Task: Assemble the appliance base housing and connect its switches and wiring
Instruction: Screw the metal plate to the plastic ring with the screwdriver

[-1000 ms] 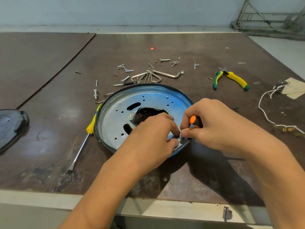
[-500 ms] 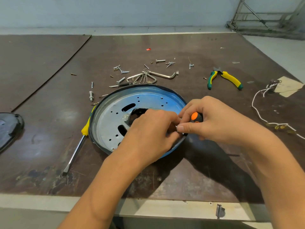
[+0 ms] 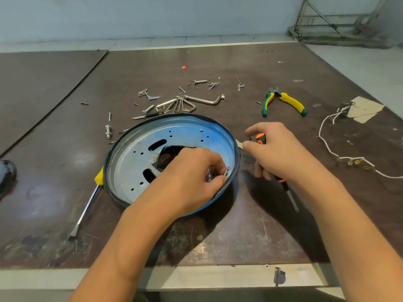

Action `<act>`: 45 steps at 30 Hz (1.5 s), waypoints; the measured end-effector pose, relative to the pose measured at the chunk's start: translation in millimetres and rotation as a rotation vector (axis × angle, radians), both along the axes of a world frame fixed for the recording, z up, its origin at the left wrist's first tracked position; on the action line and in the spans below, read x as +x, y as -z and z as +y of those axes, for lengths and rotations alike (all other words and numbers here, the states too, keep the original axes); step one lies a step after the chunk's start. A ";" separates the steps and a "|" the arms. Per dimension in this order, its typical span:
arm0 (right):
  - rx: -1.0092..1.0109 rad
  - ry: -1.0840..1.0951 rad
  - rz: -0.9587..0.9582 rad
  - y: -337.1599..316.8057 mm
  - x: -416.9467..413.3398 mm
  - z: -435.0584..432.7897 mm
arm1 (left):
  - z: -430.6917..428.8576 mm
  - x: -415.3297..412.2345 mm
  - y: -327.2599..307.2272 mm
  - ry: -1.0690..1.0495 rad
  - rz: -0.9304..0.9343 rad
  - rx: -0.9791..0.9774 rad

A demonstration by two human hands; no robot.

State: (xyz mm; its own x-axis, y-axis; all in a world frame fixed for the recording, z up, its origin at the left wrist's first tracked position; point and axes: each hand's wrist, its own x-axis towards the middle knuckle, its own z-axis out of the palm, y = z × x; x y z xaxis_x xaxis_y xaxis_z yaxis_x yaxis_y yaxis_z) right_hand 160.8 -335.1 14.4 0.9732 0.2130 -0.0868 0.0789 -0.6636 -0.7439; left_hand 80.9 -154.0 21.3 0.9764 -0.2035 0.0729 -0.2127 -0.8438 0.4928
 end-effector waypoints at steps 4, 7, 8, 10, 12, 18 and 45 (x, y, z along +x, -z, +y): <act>0.220 0.016 0.194 8.7 -0.2 2.2 | 0.3 2.0 0.5 -0.016 0.024 0.005; 0.284 -0.004 0.239 11.6 -1.4 2.3 | 2.0 3.2 -1.0 -0.010 0.055 0.018; 0.311 -0.001 0.244 12.9 -0.6 1.7 | 2.7 3.8 -2.0 -0.009 0.061 0.018; 0.344 0.008 0.249 15.8 0.1 2.0 | 3.2 4.3 -4.0 -0.010 0.062 0.025; 0.320 0.003 0.228 20.8 0.6 5.1 | 2.0 4.5 -5.7 -0.001 0.061 0.052; 0.240 -0.015 0.160 28.5 4.3 2.4 | -1.8 5.2 -6.1 0.034 0.042 0.128; 0.443 -0.076 0.362 10.8 -5.2 -0.7 | 8.5 -3.9 -13.3 0.095 0.114 0.111</act>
State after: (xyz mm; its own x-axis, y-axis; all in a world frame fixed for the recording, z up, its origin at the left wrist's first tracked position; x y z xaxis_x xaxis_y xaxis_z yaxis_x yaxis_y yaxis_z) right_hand 155.6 -335.8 3.6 0.8785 0.3732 -0.2982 -0.1973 -0.2848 -0.9380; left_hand 77.0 -145.5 34.6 0.9531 -0.2955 -0.0651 -0.2418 -0.8731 0.4233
